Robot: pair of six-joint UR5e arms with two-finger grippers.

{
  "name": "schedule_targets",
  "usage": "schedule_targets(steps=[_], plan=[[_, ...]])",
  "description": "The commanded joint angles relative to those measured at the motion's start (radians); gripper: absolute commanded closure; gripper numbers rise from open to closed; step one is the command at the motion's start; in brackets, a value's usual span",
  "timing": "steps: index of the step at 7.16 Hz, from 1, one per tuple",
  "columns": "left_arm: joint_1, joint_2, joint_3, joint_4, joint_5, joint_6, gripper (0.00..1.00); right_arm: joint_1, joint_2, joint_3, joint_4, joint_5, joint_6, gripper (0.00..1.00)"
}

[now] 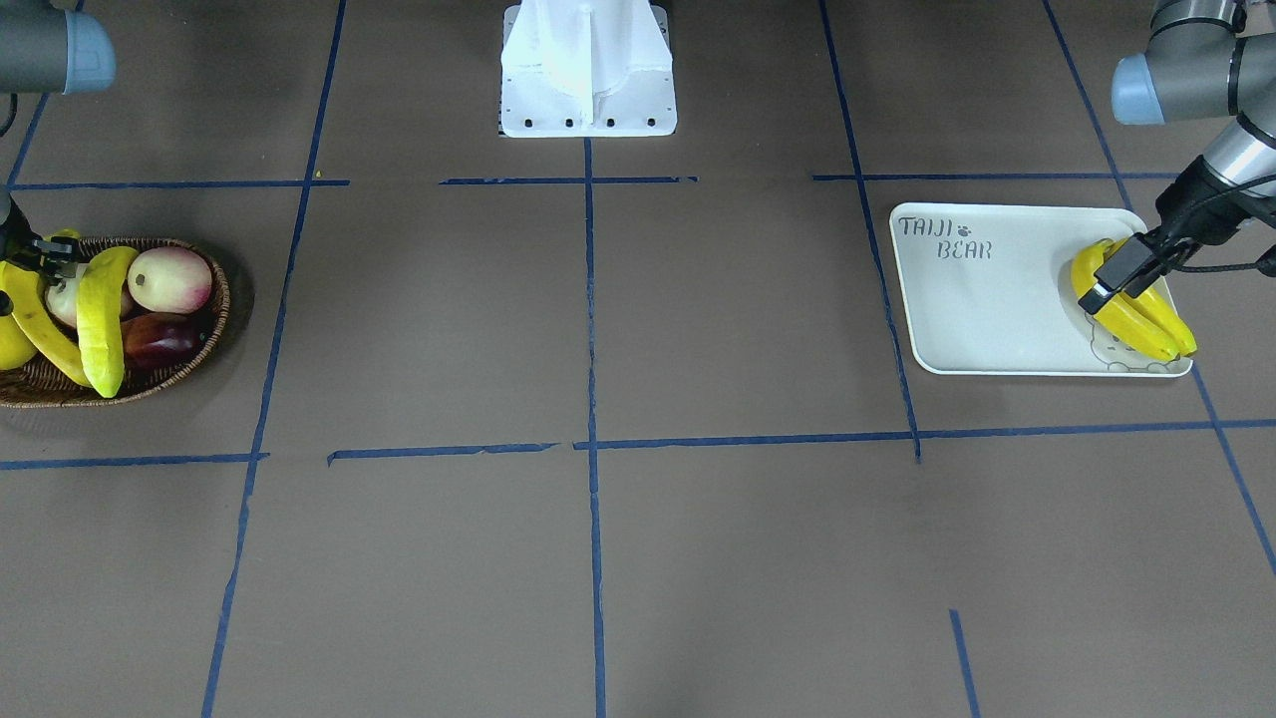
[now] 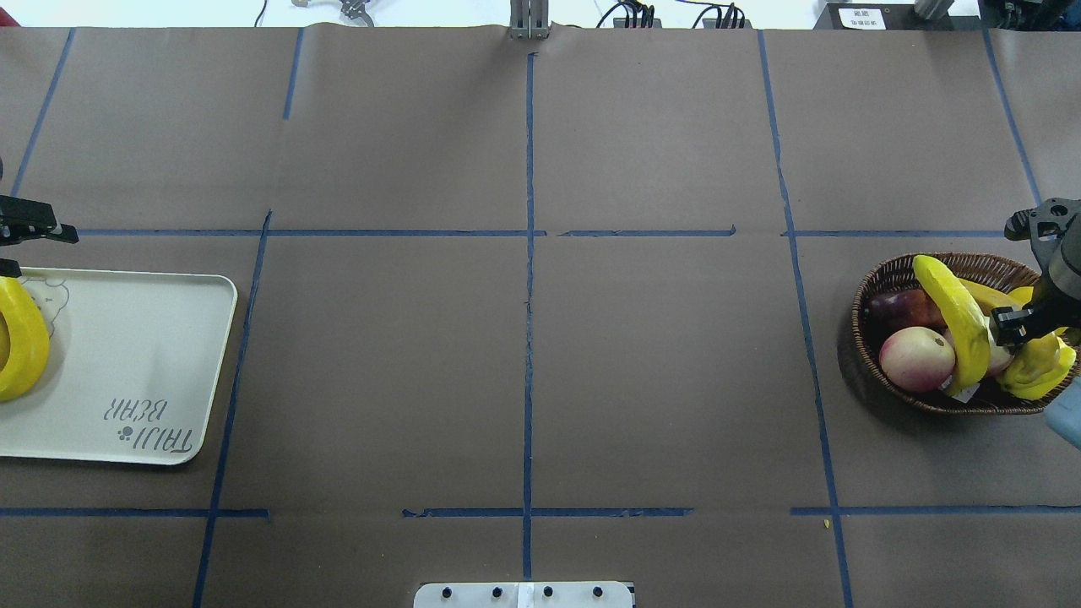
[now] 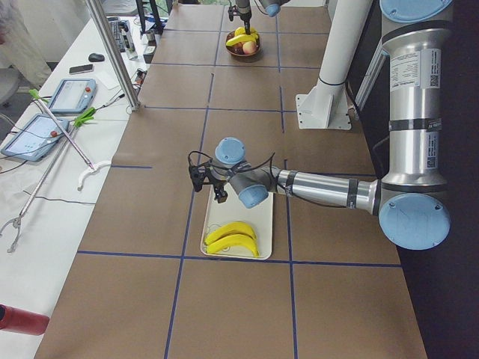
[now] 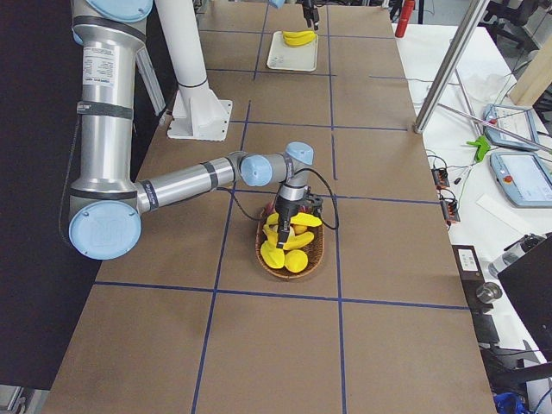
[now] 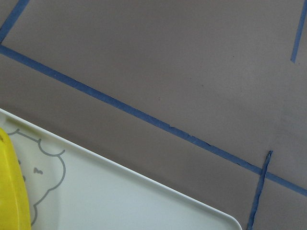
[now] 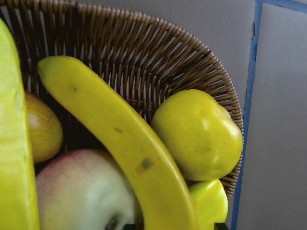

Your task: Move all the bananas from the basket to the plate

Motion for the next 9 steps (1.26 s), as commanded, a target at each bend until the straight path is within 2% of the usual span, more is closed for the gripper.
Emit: schedule_targets(steps=[1,2,5,7,9], plan=[[0.001,0.0,0.0,0.0,0.0,0.0,0.0,-0.001,0.001,0.003,0.001,-0.003,-0.014,0.62],[0.001,0.0,0.0,0.0,0.0,-0.002,0.0,-0.001,0.002,0.008,0.001,-0.003,-0.017,0.93],[0.001,0.0,0.0,0.0,0.0,-0.002,0.0,0.003,0.001,0.048,0.0,-0.004,-0.058,0.97],[0.001,0.0,-0.001,0.0,0.0,-0.002,0.0,0.015,-0.001,0.123,-0.011,-0.009,-0.057,0.97],[0.006,-0.002,-0.001,0.0,0.0,-0.003,0.0,0.054,0.031,0.154,-0.013,-0.088,-0.057,0.99]])
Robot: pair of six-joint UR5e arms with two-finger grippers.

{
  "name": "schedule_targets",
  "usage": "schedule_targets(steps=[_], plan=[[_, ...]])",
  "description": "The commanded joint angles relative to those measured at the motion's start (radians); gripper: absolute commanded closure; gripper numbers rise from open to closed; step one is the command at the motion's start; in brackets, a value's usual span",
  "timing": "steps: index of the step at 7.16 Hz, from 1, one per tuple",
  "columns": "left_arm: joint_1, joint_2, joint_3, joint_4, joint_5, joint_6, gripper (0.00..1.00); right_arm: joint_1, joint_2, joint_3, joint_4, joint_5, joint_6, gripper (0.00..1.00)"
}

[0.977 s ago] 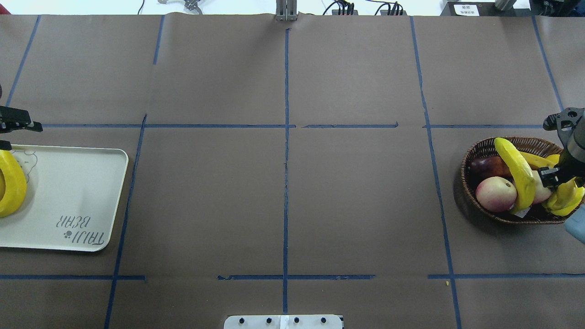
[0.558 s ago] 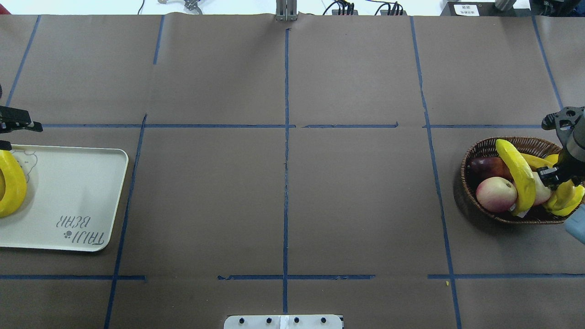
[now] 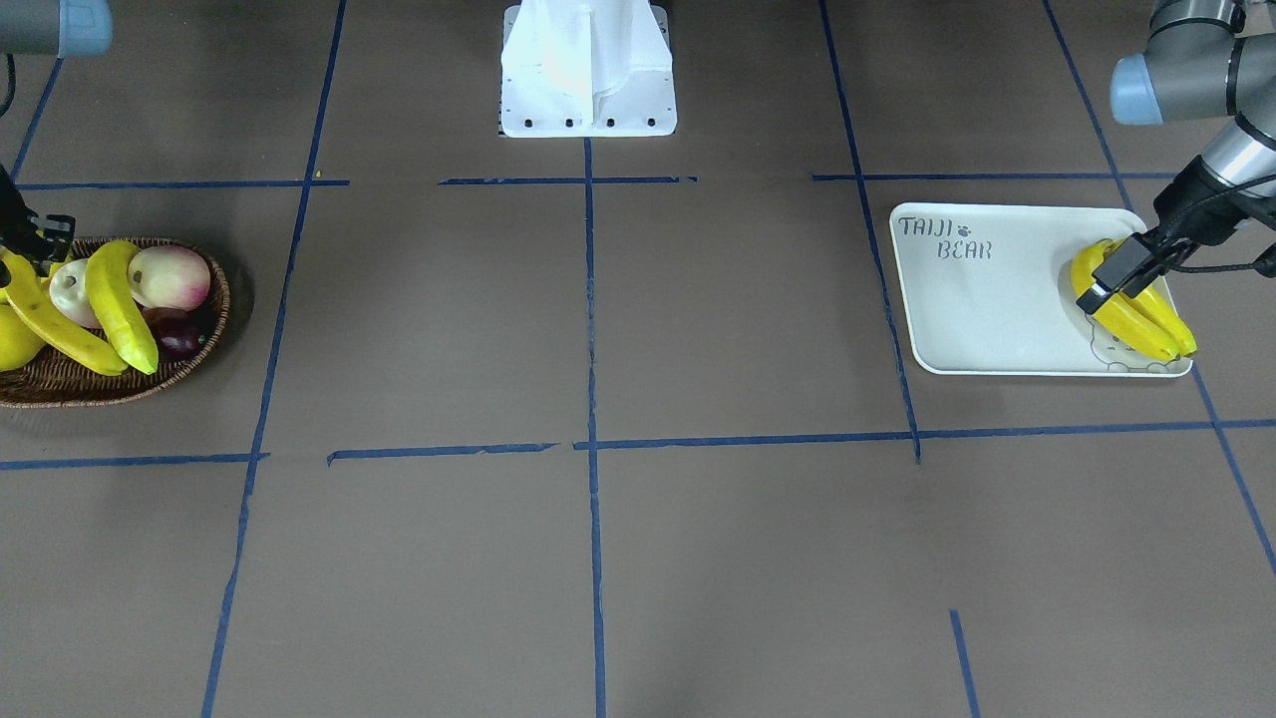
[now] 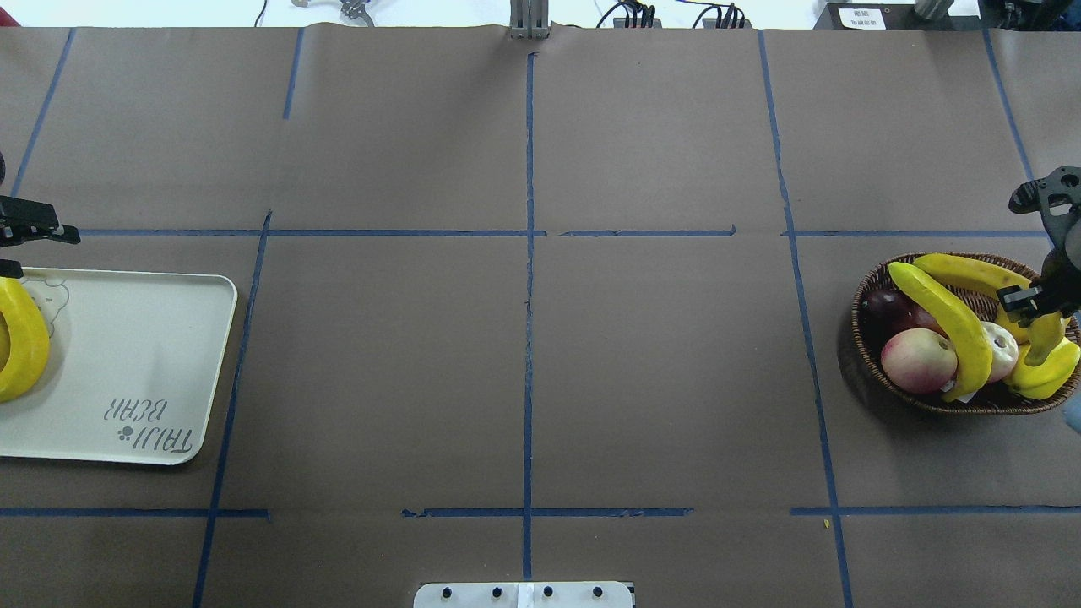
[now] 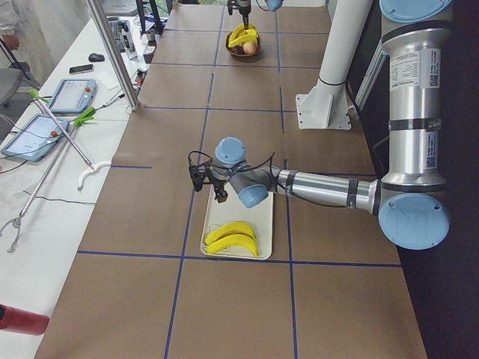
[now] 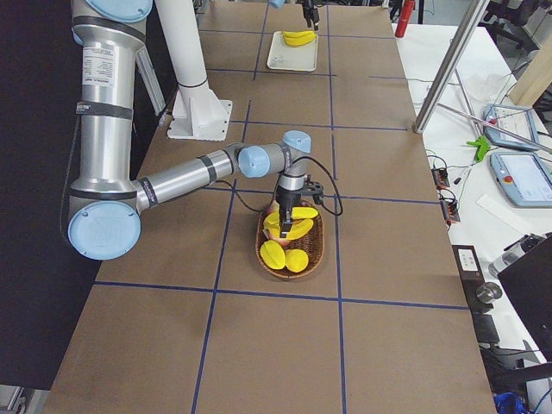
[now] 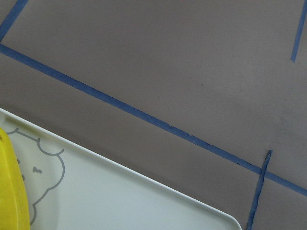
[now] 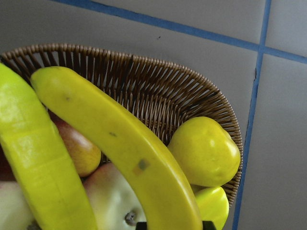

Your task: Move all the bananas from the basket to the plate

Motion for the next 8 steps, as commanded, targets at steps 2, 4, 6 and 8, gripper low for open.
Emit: schedule_targets(steps=[2,4,6,8], plan=[[0.005,-0.005,-0.004,-0.002,0.0,-0.002,0.0,0.017,0.095,0.047,-0.04,-0.128,0.005,1.0],[0.037,-0.048,-0.041,0.009,-0.003,-0.101,0.0,0.012,0.235,0.046,-0.082,0.026,0.042,1.0],[0.131,-0.158,-0.047,0.037,-0.003,-0.32,0.0,-0.131,0.383,0.007,-0.078,0.038,0.288,0.99],[0.151,-0.302,-0.135,0.343,0.002,-0.376,0.0,-0.236,0.513,-0.03,-0.071,0.019,0.511,0.99]])
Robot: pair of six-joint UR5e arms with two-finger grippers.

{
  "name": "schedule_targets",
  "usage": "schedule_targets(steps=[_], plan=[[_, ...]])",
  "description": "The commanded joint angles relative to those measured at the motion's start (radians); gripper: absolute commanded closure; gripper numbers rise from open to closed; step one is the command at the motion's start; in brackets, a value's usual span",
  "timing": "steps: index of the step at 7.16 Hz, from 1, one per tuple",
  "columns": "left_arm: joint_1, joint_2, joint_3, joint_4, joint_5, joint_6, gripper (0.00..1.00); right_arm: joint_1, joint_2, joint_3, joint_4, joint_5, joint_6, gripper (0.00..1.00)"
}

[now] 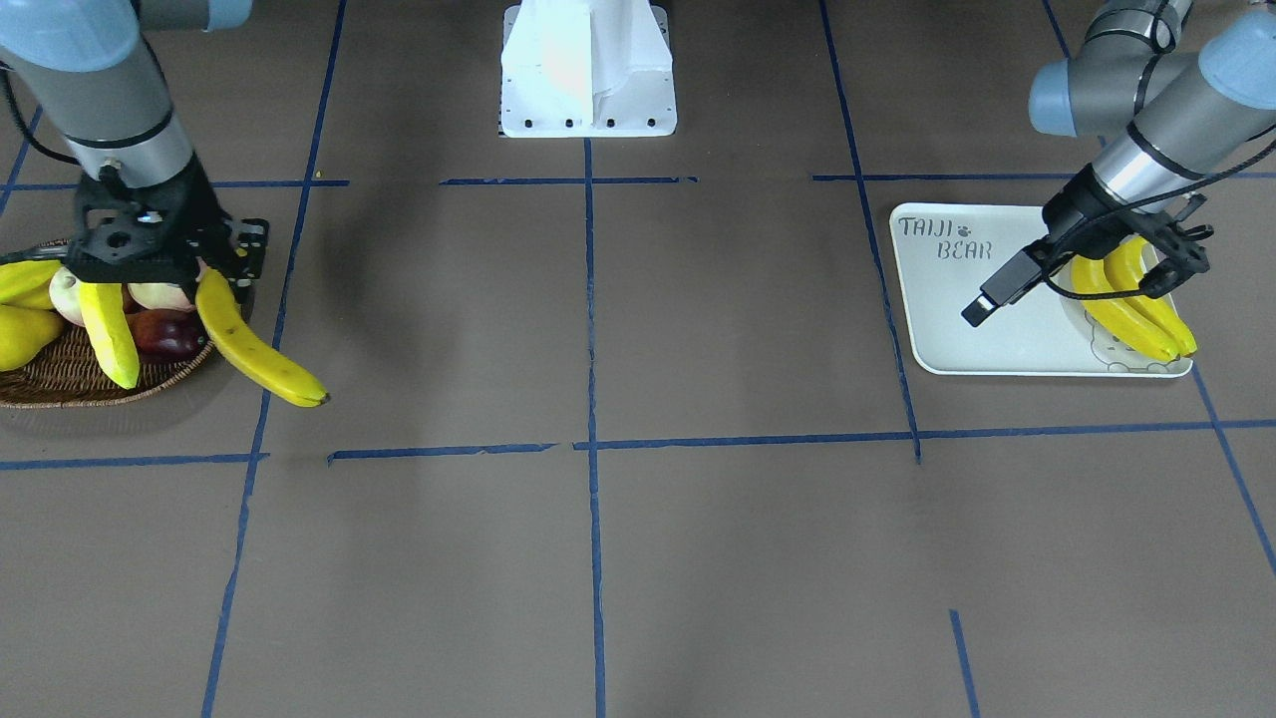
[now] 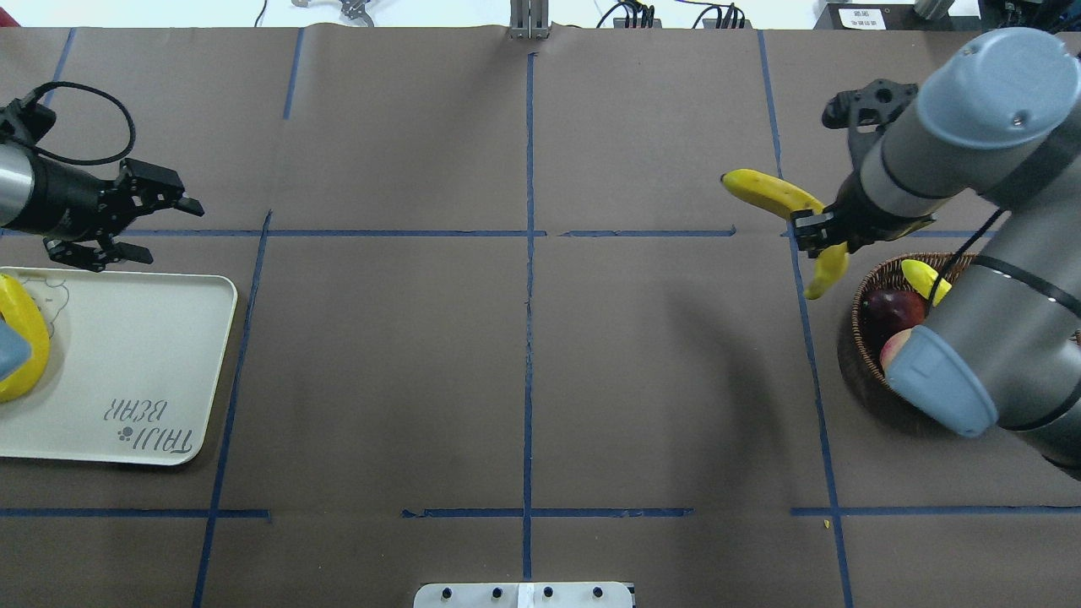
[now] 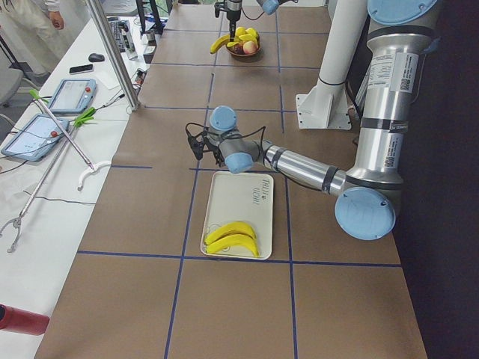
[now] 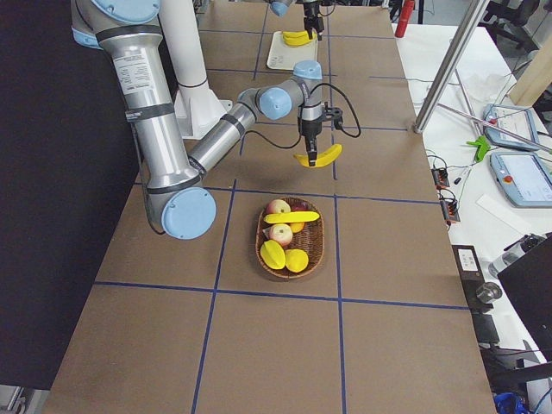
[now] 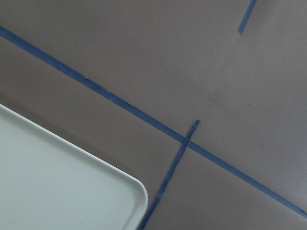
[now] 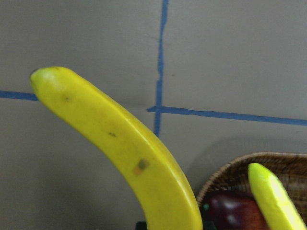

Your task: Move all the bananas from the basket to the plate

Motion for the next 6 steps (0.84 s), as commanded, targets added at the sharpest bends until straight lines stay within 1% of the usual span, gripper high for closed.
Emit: schedule_targets(steps=[1,2,3,4,5,6], plan=[[0.042,-0.159,-0.102,0.341,0.006,-0.039,0.0,-0.108,0.138,-0.043,0.003,-0.05,0.206,0.99],[0.075,-0.246,-0.116,0.464,0.007,-0.069,0.0,-0.141,0.196,-0.084,0.004,-0.06,0.278,1.0],[0.125,-0.327,-0.109,0.523,0.009,-0.157,0.0,-0.164,0.287,-0.145,0.003,-0.063,0.338,1.0],[0.164,-0.381,-0.095,0.557,0.012,-0.217,0.0,-0.211,0.366,-0.194,0.001,-0.093,0.406,1.0],[0.172,-0.433,-0.078,0.58,0.012,-0.241,0.0,-0.251,0.425,-0.234,0.0,-0.125,0.457,1.0],[0.173,-0.518,-0.014,0.6,0.013,-0.311,0.0,-0.288,0.501,-0.291,-0.003,-0.15,0.507,1.0]])
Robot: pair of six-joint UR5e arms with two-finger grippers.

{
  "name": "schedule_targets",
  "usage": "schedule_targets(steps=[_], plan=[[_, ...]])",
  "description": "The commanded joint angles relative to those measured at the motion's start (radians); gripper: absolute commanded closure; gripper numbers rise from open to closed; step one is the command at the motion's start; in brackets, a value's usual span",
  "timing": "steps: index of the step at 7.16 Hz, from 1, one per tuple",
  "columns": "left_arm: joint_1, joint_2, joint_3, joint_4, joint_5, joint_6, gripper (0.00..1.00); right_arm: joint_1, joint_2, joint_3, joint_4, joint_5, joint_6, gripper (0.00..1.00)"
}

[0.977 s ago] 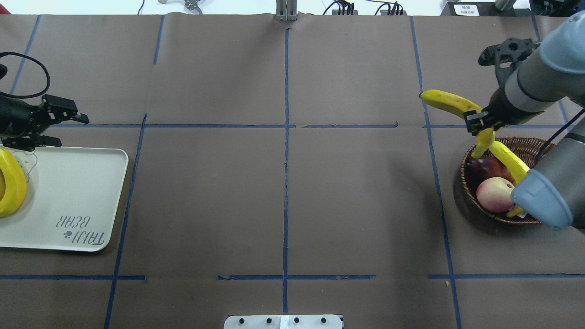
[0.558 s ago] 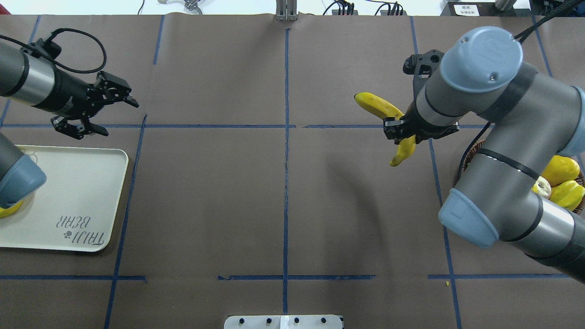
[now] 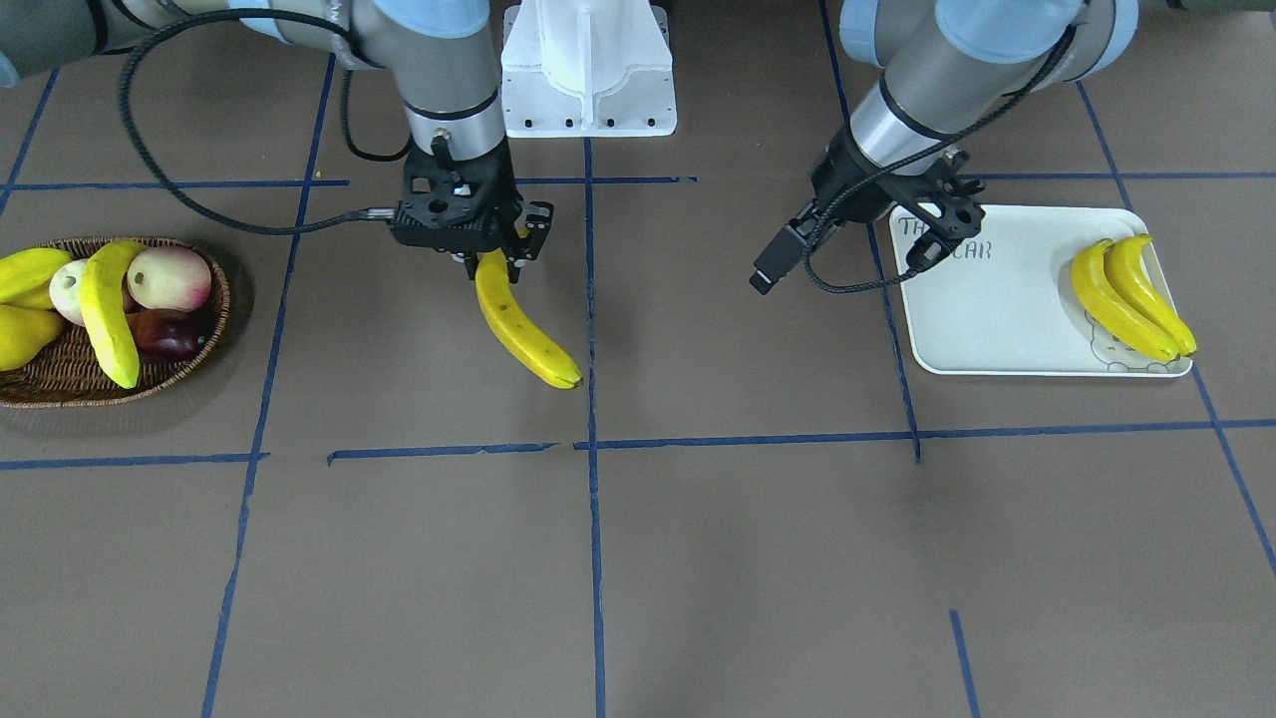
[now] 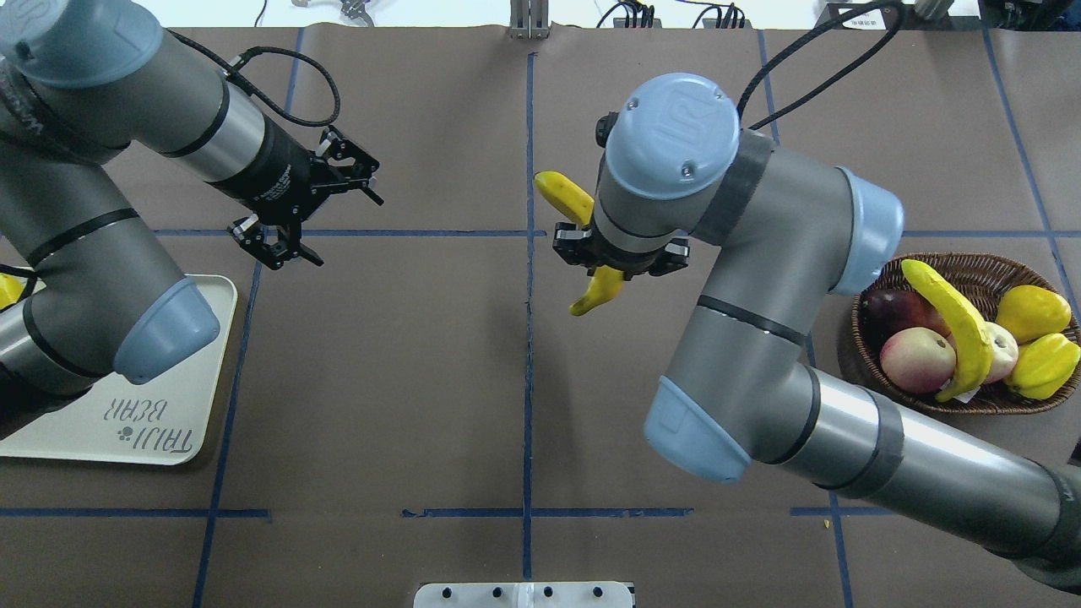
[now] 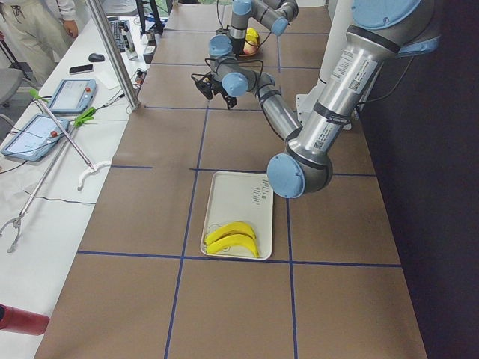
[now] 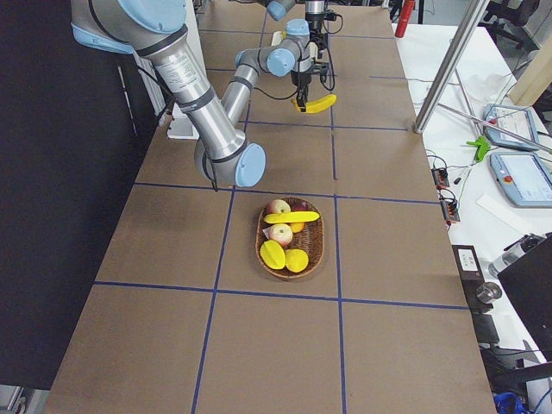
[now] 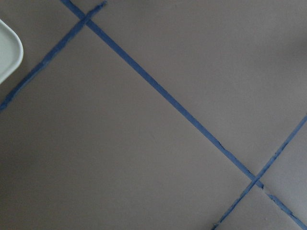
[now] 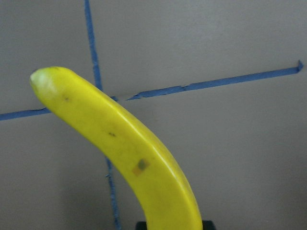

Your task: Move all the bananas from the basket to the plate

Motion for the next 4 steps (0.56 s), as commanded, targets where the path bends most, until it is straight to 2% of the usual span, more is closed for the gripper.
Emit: schedule_targets(steps=[1,3,4], plan=[[0.011,-0.149,0.103,0.031,0.014,-0.123,0.0,-0.073,0.137,-0.105,-0.006,-0.051,0.08,1.0],[0.088,-0.191,0.152,0.031,0.118,-0.145,0.0,-0.102,0.151,-0.105,-0.008,-0.114,0.073,1.0],[0.098,-0.189,0.16,0.031,0.126,-0.145,0.0,-0.11,0.16,-0.102,-0.02,-0.142,0.062,1.0]])
